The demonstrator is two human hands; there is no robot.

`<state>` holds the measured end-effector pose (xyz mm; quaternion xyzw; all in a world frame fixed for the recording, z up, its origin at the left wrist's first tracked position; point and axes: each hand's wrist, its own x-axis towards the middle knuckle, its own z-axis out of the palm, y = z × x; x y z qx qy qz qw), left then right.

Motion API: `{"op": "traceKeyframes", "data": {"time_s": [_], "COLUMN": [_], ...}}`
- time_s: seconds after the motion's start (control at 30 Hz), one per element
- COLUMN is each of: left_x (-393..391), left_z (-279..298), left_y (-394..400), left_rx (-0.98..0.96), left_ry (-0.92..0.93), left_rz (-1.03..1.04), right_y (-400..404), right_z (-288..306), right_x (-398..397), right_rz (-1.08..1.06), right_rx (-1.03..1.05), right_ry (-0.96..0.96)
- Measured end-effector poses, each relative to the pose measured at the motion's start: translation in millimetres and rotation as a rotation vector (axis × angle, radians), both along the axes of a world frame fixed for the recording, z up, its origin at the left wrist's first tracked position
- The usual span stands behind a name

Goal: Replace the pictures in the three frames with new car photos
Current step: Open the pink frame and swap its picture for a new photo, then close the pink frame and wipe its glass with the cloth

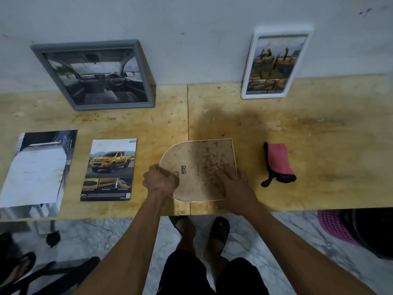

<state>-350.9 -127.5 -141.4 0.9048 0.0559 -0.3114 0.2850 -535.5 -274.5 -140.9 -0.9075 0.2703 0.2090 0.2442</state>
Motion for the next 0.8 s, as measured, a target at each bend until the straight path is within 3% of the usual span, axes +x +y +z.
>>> {"op": "traceKeyframes", "data": {"time_s": [0.13, 0.23, 0.4, 0.5, 0.6, 0.7, 0.8], "left_x": [0, 2, 29, 44, 50, 44, 29], "left_z": [7, 16, 61, 96, 131, 144, 132], "left_y": [4, 2, -10, -23, -35, -40, -33], "left_rx": [-0.177, -0.175, -0.213, -0.211, -0.401, -0.612, -0.534], "left_ry": [0.030, -0.066, 0.007, 0.012, -0.027, -0.037, -0.108], "left_rz": [0.139, 0.168, 0.204, 0.197, 0.259, 0.297, 0.166], "right_y": [-2, -2, 0, -7, -17, -27, -35], "right_z": [-3, 4, 7, 22, 56, 92, 103], "right_x": [-1, -3, -19, -13, 7, 26, 26], "right_rz": [-0.029, -0.017, 0.246, 0.259, 0.085, -0.203, -0.479], "right_rx": [0.052, 0.017, -0.296, -0.385, -0.333, -0.133, 0.106], "right_ry": [-0.007, -0.043, -0.556, -0.722, -0.852, -0.900, -0.868]}}
